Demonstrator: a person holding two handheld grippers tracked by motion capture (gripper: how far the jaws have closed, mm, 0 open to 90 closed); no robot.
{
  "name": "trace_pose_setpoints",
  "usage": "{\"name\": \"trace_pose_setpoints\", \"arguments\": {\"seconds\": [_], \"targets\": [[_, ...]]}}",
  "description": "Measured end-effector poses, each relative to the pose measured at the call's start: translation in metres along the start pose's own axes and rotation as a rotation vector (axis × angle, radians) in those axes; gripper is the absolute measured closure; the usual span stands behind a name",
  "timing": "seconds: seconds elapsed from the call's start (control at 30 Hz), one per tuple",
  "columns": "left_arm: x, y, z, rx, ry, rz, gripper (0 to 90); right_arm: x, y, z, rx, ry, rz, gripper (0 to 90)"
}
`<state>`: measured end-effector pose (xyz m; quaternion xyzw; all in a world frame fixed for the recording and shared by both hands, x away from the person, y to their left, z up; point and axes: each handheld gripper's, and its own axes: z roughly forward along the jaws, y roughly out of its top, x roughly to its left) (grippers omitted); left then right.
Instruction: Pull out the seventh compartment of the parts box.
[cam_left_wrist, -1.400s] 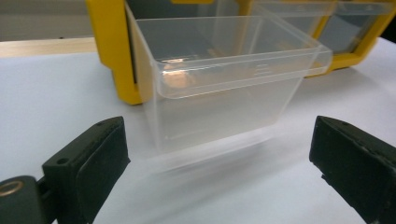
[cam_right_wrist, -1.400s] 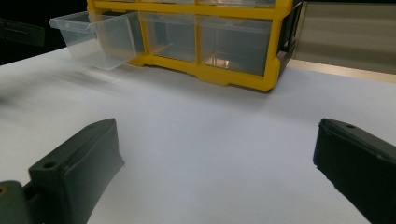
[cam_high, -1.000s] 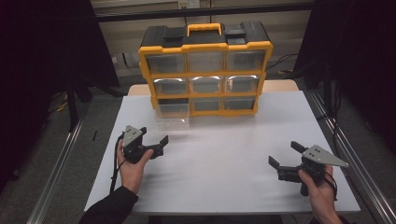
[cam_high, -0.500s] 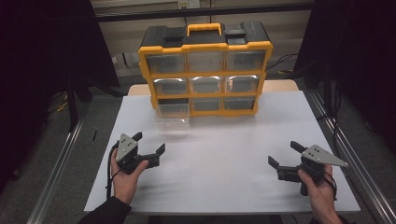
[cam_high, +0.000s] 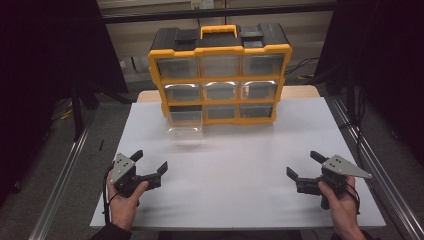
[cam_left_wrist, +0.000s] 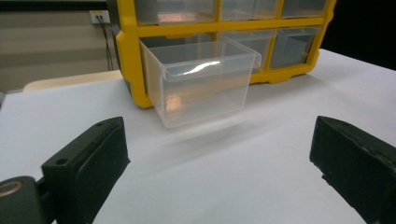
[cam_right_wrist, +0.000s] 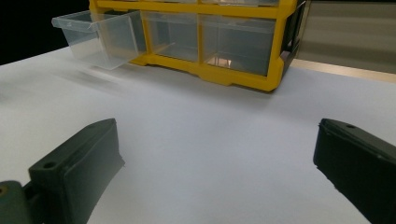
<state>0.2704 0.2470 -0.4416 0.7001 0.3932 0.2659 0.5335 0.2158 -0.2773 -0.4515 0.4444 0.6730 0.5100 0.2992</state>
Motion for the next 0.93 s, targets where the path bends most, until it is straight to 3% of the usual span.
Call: {"name": "trace_pose_setpoints", "arguments": {"seconds": [0.07, 0.17, 0.23, 0.4, 0.47, 0.6, 0.67, 0.8, 0.93], "targets": [[0.001, -0.003, -0.003, -0.009, 0.013, -0.024, 4.2, 0.0, 0.0, -0.001, 0.0, 0.004, -0.001, 0.3], [0.002, -0.006, -0.008, 0.017, 0.03, 0.007, 4.1, 0.0, 0.0, 0.0, -0.002, 0.001, -0.003, 0.3], [0.0, -0.009, -0.011, 0.012, 0.039, -0.001, 3.9, 0.0, 0.0, -0.001, -0.003, 0.001, 0.0, 0.3], [-0.001, -0.011, -0.018, 0.029, 0.112, -0.018, 4.0, -0.001, 0.0, -0.001, -0.001, -0.006, 0.002, 0.3], [0.0, -0.011, -0.017, 0.028, 0.08, -0.038, 3.4, -0.001, 0.0, -0.001, -0.001, -0.005, 0.001, 0.3], [0.003, -0.008, -0.016, 0.028, 0.058, -0.028, 3.7, -0.002, -0.001, 0.001, 0.003, -0.006, -0.001, 0.3], [0.004, -0.008, -0.016, 0.021, 0.08, -0.02, 3.7, -0.002, -0.001, 0.001, 0.006, -0.006, -0.001, 0.3], [0.006, -0.009, -0.013, 0.035, 0.069, -0.034, 3.8, -0.002, -0.001, 0.001, 0.007, -0.004, 0.0, 0.3], [0.004, -0.007, -0.011, 0.041, 0.078, 0.001, 4.1, -0.002, -0.001, 0.001, 0.007, -0.004, -0.001, 0.3]]}}
